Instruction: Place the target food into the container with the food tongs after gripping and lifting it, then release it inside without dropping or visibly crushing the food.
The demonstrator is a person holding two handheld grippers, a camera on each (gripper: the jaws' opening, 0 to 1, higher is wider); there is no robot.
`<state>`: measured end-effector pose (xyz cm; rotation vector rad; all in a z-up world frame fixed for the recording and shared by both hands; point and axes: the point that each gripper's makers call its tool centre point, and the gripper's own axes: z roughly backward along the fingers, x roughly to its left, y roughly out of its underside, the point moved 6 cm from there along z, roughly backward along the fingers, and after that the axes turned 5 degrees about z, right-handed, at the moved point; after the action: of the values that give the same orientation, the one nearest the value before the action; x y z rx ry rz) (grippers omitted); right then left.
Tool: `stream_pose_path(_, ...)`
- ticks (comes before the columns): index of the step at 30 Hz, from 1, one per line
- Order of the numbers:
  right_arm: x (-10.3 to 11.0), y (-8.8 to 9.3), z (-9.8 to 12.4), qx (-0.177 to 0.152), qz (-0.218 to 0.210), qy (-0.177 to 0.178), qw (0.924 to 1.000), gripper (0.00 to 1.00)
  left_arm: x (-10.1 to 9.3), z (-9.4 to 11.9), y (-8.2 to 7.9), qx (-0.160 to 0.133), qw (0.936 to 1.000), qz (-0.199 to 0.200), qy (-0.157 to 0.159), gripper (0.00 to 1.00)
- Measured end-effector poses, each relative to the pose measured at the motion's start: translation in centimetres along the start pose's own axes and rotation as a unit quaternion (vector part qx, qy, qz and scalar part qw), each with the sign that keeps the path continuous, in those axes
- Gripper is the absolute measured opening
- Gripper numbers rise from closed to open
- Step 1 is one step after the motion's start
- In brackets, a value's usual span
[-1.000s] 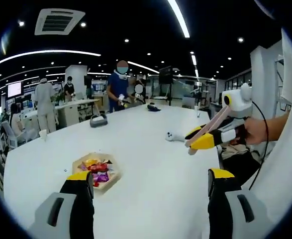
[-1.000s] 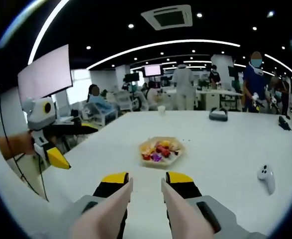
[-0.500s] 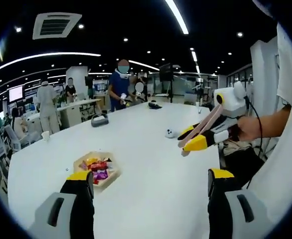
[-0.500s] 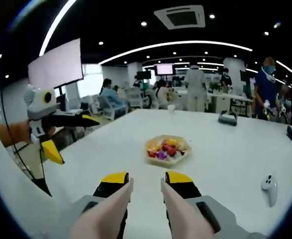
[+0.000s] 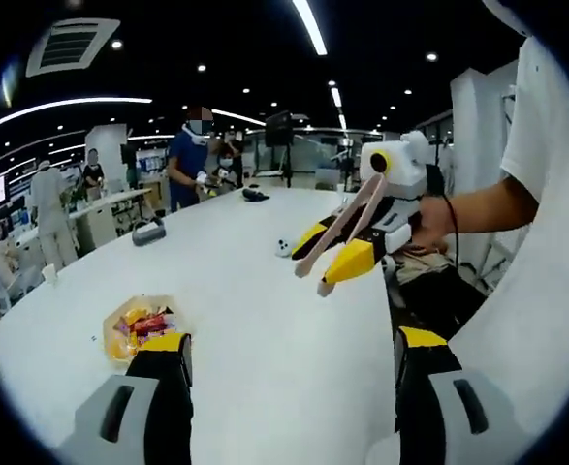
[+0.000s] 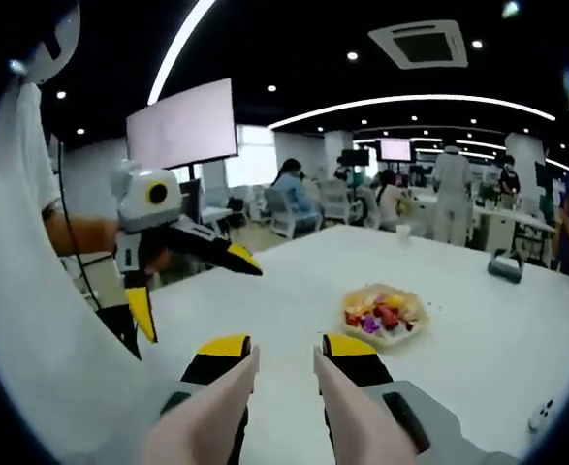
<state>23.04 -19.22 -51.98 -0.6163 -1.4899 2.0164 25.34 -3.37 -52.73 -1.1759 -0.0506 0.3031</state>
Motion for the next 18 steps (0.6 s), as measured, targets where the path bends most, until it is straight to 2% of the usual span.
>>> stream_pose_path(1, 0.1, -0.3, 0.0, -0.002, 0.012, -0.006, 0.9999, 0.29, 0.0, 0.0, -0.2, -0.008, 0.9999, -0.012, 0.005, 0.91)
stream_pose_path(2, 0.2, -0.6, 0.0, -0.010, 0.015, -0.015, 0.9997, 0.29, 0.0, 0.1, -0.8, -0.031, 0.9993, -0.018, 0.011, 0.93)
stream_pose_path(3, 0.3, -0.8, 0.0, -0.015, 0.014, -0.027, 0.9994, 0.29, -0.1, 0.1, -1.0, -0.040, 0.9989, -0.018, 0.017, 0.95)
stream_pose_path(4, 0.5, -1.1, 0.0, -0.019, 0.016, -0.043, 0.9988, 0.29, -0.3, 0.4, -1.2, -0.048, 0.9981, 0.005, 0.039, 0.94)
stream_pose_path(5, 0.6, -1.3, 0.0, -0.023, 0.016, -0.047, 0.9985, 0.29, -0.1, 0.5, -1.2, -0.048, 0.9979, 0.013, 0.041, 0.92)
stream_pose_path(7, 0.9, -2.0, 0.0, -0.039, 0.014, -0.083, 0.9957, 0.29, 0.2, 0.6, -1.2, -0.046, 0.9977, 0.023, 0.044, 0.90)
stream_pose_path(9, 1.0, -2.4, 0.0, -0.054, 0.006, -0.108, 0.9927, 0.29, 0.2, 0.6, -1.0, -0.034, 0.9980, 0.023, 0.047, 0.84)
stream_pose_path(11, 1.2, -2.7, -0.1, -0.065, -0.011, -0.134, 0.9888, 0.29, -0.1, 0.8, -0.5, -0.007, 0.9983, 0.020, 0.054, 0.74)
stream_pose_path(12, 1.2, -2.8, -0.2, -0.072, -0.016, -0.139, 0.9875, 0.29, -0.2, 0.8, -0.4, -0.002, 0.9983, 0.018, 0.055, 0.70)
stream_pose_path(14, 1.5, -2.9, -0.6, -0.078, -0.028, -0.162, 0.9832, 0.29, -0.5, 0.8, -0.7, -0.028, 0.9975, 0.008, 0.065, 0.63)
stream_pose_path(15, 1.6, -2.9, -0.7, -0.081, -0.033, -0.172, 0.9812, 0.29, -0.8, 0.8, -0.9, -0.038, 0.9958, 0.035, 0.075, 0.62)
stream_pose_path(18, 2.0, -3.0, -1.0, -0.083, -0.036, -0.192, 0.9772, 0.29, -1.3, 1.1, -1.2, -0.051, 0.9900, 0.082, 0.103, 0.61)
